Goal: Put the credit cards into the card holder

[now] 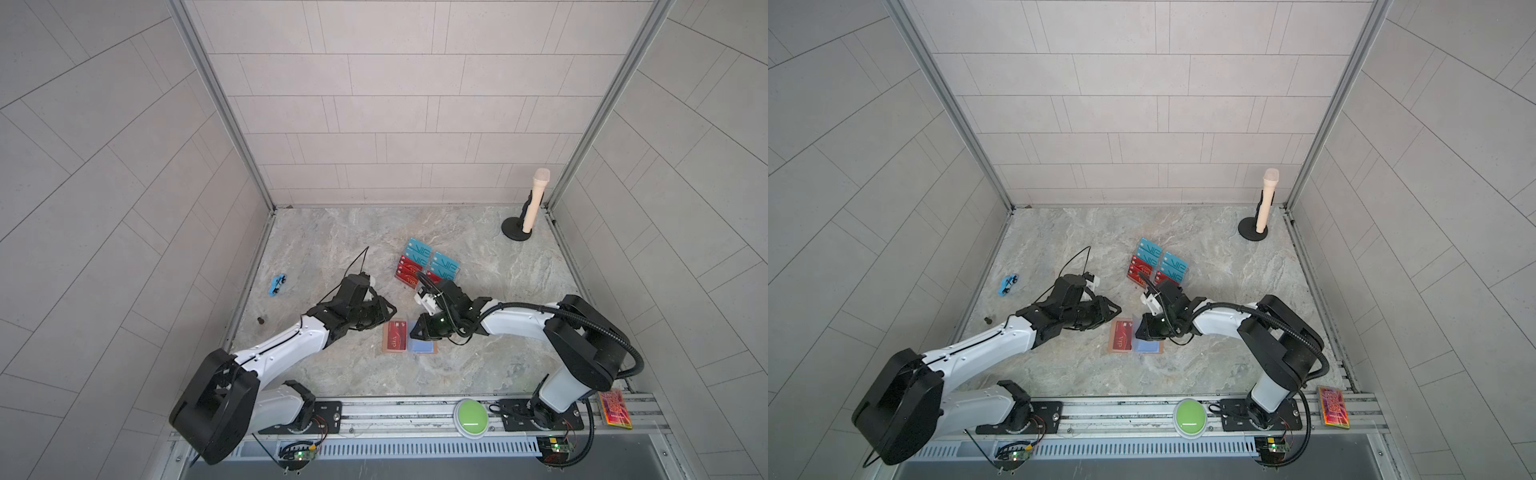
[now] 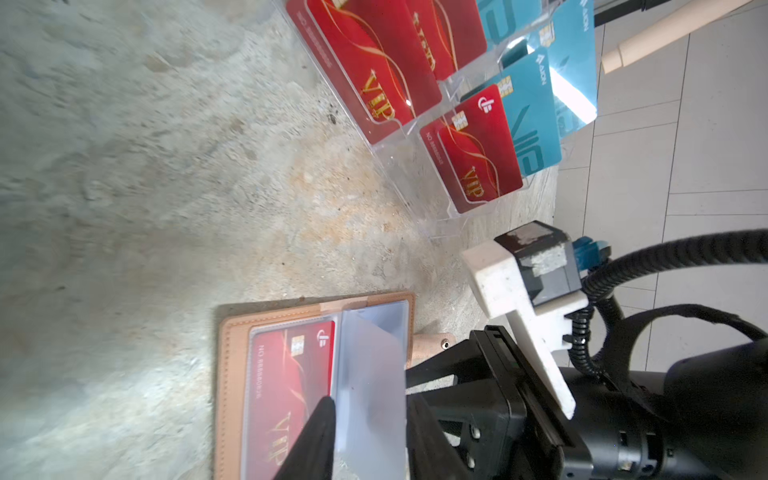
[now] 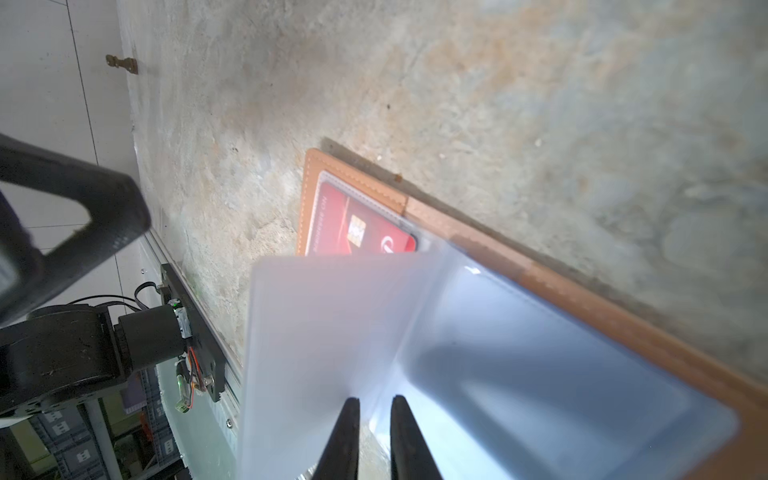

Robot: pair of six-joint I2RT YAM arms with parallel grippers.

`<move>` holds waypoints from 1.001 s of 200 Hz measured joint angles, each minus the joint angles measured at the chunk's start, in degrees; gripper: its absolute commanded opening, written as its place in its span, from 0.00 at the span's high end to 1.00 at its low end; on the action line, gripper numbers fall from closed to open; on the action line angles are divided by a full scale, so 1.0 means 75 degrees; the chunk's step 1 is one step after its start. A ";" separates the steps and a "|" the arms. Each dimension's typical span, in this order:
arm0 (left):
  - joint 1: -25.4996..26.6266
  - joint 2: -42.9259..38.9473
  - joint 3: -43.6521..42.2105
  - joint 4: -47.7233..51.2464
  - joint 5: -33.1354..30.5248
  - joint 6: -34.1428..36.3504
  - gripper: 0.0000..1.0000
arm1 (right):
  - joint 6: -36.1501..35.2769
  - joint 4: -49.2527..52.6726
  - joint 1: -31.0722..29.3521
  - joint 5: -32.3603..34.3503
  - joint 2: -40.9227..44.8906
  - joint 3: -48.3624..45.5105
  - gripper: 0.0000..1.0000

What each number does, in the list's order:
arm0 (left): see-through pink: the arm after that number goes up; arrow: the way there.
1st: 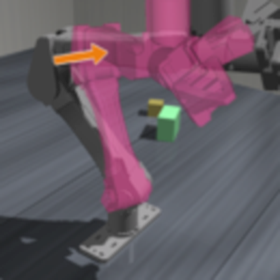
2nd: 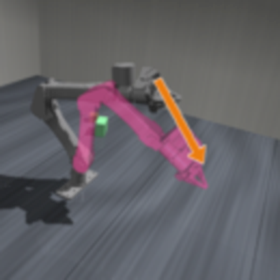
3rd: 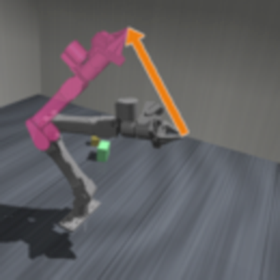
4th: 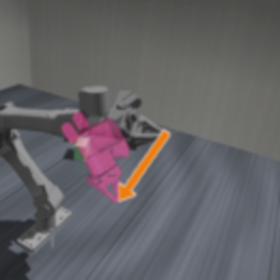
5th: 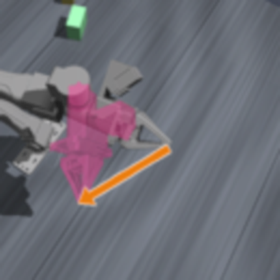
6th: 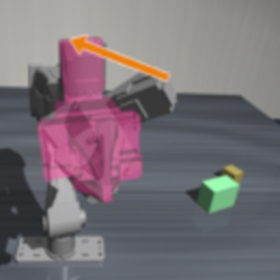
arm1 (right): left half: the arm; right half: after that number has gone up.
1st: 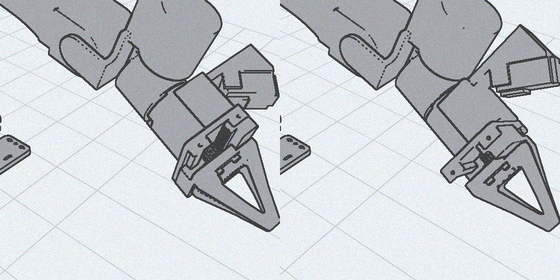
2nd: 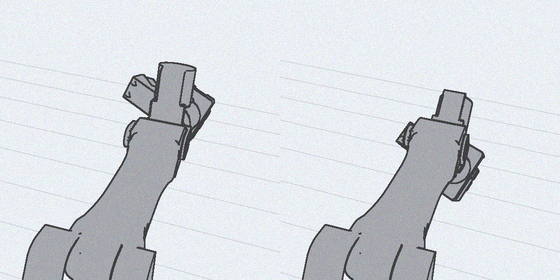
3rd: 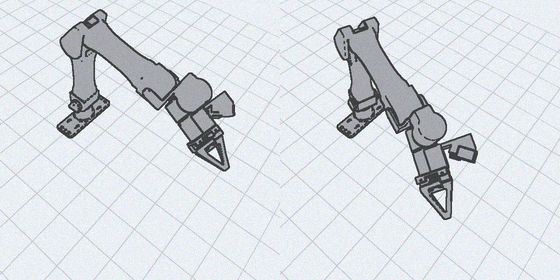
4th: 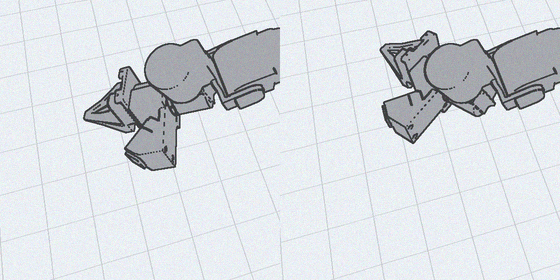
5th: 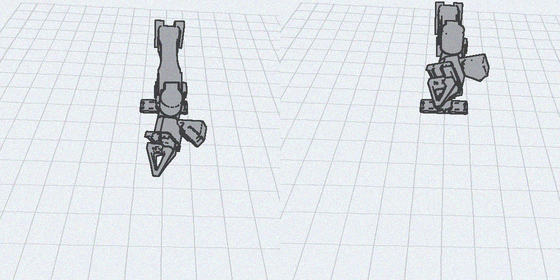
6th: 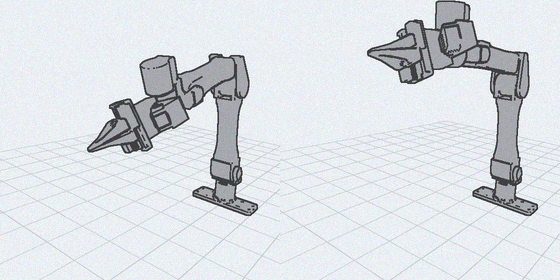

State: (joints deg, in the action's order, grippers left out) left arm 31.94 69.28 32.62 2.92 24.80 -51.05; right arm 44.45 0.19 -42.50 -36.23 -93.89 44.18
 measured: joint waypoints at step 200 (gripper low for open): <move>0.0251 -0.0402 -0.0122 0.1122 -0.1341 0.0501 0.65 | -0.1568 0.3098 0.0382 0.1139 -0.0117 0.3570 0.52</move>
State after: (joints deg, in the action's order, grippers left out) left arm 33.82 66.26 31.70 11.33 14.74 -47.29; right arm 32.69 23.42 -39.64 -27.68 -94.76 70.96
